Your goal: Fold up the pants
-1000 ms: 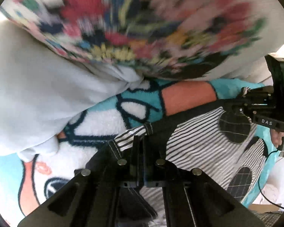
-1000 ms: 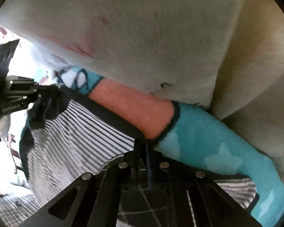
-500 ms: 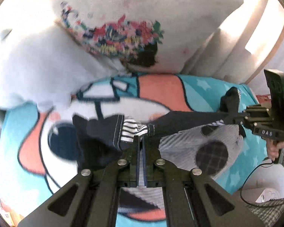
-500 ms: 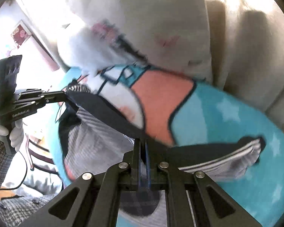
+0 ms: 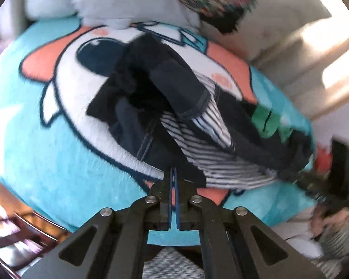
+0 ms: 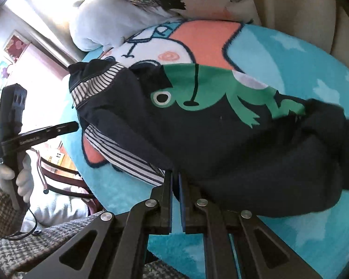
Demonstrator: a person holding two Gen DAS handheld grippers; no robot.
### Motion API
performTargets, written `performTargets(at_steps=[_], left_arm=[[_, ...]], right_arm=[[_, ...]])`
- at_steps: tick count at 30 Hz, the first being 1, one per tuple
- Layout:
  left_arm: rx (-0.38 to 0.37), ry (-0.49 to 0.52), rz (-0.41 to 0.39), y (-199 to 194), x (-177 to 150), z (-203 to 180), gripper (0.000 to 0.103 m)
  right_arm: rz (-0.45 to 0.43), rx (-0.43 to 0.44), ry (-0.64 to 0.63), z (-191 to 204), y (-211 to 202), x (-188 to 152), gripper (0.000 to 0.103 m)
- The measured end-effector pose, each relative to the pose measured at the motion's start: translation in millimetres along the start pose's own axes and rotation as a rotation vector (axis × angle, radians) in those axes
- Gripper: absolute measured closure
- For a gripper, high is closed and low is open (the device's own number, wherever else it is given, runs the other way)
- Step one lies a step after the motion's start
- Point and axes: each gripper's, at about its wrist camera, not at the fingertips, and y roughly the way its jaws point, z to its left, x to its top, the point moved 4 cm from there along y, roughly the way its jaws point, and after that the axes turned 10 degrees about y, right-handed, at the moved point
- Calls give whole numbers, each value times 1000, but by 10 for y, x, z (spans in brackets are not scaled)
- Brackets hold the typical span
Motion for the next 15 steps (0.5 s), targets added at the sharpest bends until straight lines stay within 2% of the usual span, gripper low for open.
performTargets(at_steps=[3, 4, 5, 7, 11, 13, 14, 15], left_arm=[[-89, -104, -64, -112, 133, 121, 97], [-114, -125, -78, -131, 188, 139, 85], [-137, -144, -95, -146, 238, 151, 68], [-161, -162, -124, -136, 364, 151, 54], [-136, -120, -116, -41, 593, 14, 52], [-74, -129, -87, 59, 679, 16, 52], [-45, -141, -63, 120, 713, 38, 60], [-42, -166, -41, 201, 738, 74, 74]], right_arm=[[-7, -5, 15, 14, 22, 16, 95], [-9, -10, 15, 14, 27, 20, 95], [-11, -16, 13, 21, 33, 19, 95], [-15, -24, 8, 33, 38, 9, 95], [-21, -32, 19, 27, 44, -14, 95], [-20, -33, 23, 22, 55, -11, 95], [-21, -36, 26, 21, 62, -15, 95], [-22, -38, 27, 22, 61, -20, 95]])
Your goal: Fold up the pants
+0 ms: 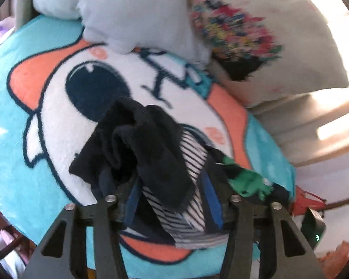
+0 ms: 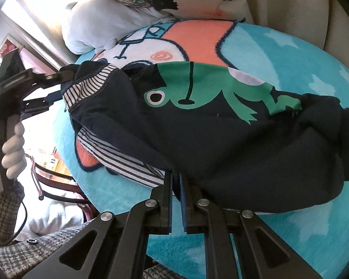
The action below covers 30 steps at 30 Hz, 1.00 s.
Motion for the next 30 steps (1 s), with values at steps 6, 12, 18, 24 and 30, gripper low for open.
performTargets(at_steps=[6, 12, 18, 24, 30], left_arm=[[15, -64, -22, -140, -155, 71, 100], [79, -123, -5, -148, -472, 292, 100], [46, -200, 6, 26, -597, 511, 93], [-28, -225, -28, -229, -635, 606, 85], [2, -241, -70, -515, -743, 665, 76]], right_arm=[[-10, -6, 2, 14, -7, -2, 94], [-5, 25, 12, 65, 33, 20, 90], [-24, 57, 65, -12, -78, 90, 85], [-229, 42, 252, -570, -753, 206, 59], [-280, 2, 433, -1133, -897, 148, 59]])
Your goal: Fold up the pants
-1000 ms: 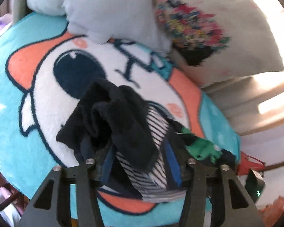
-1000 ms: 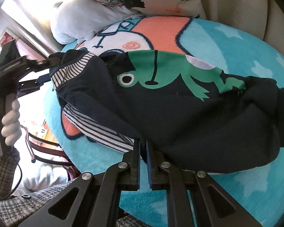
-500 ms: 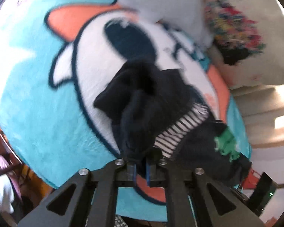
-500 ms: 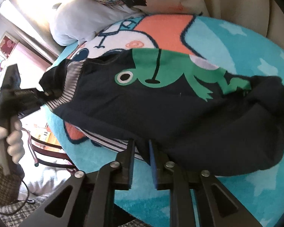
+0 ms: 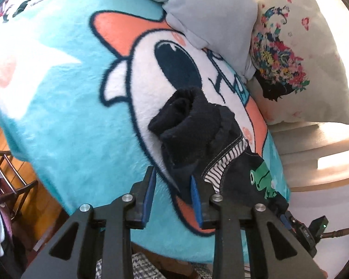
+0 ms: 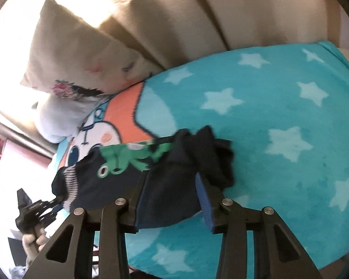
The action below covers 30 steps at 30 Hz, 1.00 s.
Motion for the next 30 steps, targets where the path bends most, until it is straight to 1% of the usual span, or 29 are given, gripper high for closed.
performTargets(at_steps=[5, 9, 10, 11, 12, 13, 14, 15, 17, 18, 20, 22, 23, 24, 25, 27, 30], left_arm=[[62, 27, -42, -211, -3, -47, 76], [64, 48, -90, -390, 62, -175, 76], [58, 65, -99, -414, 76, -235, 76], [52, 104, -111, -444, 102, -358, 76], [44, 139, -118, -452, 130, -467, 76], [37, 165, -119, -442, 157, -563, 74], [30, 194, -117, -409, 191, -659, 70], [31, 221, -112, -342, 248, -758, 70], [42, 254, -107, -193, 357, -854, 69], [61, 258, -99, -89, 420, -860, 69], [86, 245, -61, 135, 499, -799, 69], [132, 202, -10, 391, 541, -634, 71], [141, 190, 8, 473, 537, -579, 73], [134, 192, 12, 533, 536, -553, 74], [136, 203, 9, 539, 537, -564, 74], [154, 223, 14, 531, 551, -610, 74], [148, 206, 24, 416, 553, -662, 74]], right_arm=[[-56, -67, 21, -36, 41, 79, 59], [-167, -193, -58, 104, -41, 115, 60], [-186, -213, -76, 142, -70, 112, 60], [-209, -228, -99, 205, -100, 106, 59], [-221, -227, -119, 269, -115, 94, 59], [-224, -221, -141, 335, -113, 75, 58], [-218, -210, -162, 399, -95, 56, 53], [-199, -188, -188, 465, -51, 24, 51], [-148, -160, -226, 545, 83, -38, 50], [-122, -151, -235, 567, 162, -62, 50], [-92, -151, -237, 552, 295, -94, 50], [-73, -188, -229, 460, 437, -85, 50], [-58, -199, -214, 402, 496, -72, 50], [-45, -202, -197, 342, 535, -61, 50], [-16, -204, -173, 252, 607, -48, 50], [28, -202, -173, 175, 703, -41, 50], [33, -207, -205, 226, 697, -20, 48]])
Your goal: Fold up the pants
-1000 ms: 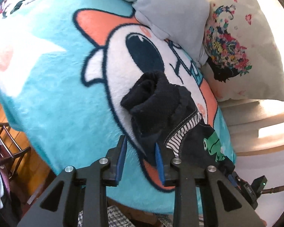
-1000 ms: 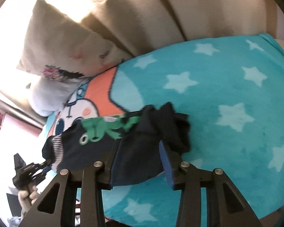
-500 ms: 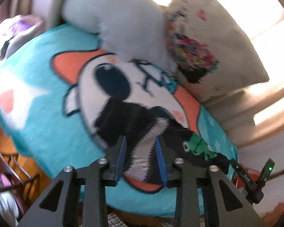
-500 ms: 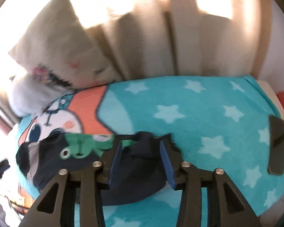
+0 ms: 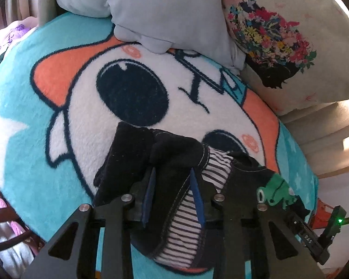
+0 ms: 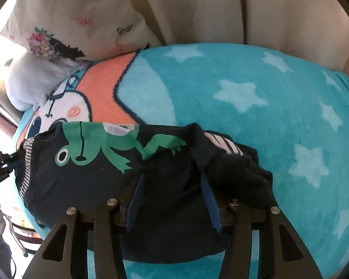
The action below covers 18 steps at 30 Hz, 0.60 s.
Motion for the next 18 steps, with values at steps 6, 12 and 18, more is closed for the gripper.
performTargets(at_steps=[6, 12, 18], left_arm=[[-3, -28, -66, -524, -199, -181, 65], [94, 85, -136, -809, -357, -491, 59], [97, 119, -185, -969, -322, -466, 55]], right_arm=[[-109, 28, -13, 162, -365, -13, 48], [-167, 43, -58, 503, -583, -141, 48], [-145, 39, -130, 916, -536, -223, 45]])
